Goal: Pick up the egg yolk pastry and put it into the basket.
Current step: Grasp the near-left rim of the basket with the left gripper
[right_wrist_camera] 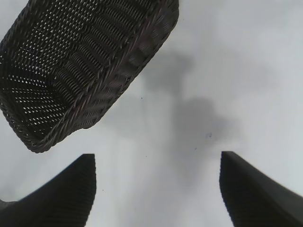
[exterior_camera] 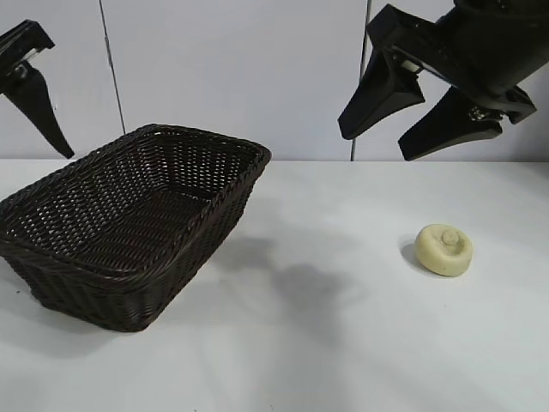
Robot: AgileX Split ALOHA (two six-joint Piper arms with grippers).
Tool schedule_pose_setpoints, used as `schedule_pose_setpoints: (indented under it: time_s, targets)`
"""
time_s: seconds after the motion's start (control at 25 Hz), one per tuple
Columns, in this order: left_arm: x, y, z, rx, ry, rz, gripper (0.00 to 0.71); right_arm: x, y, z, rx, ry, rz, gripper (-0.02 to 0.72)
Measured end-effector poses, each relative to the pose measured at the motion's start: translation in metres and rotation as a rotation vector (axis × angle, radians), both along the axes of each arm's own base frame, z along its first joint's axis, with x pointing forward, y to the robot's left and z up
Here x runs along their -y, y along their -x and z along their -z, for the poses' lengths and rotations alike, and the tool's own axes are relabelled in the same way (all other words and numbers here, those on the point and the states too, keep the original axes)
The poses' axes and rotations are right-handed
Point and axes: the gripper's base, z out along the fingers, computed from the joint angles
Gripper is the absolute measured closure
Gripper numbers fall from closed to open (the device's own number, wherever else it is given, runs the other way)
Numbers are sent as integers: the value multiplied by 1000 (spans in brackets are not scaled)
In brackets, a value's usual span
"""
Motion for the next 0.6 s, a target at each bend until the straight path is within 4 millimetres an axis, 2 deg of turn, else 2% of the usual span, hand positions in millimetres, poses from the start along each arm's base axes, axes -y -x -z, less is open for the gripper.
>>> schedule_pose_setpoints:
  time_s: [0.24, 0.6]
  targets:
    - [-4, 4, 4, -80, -21, -82, 175, 0, 0, 0, -1, 0, -1, 176]
    - [-2, -7, 21, -112, -30, -104, 175, 0, 0, 0, -1, 0, 0, 176]
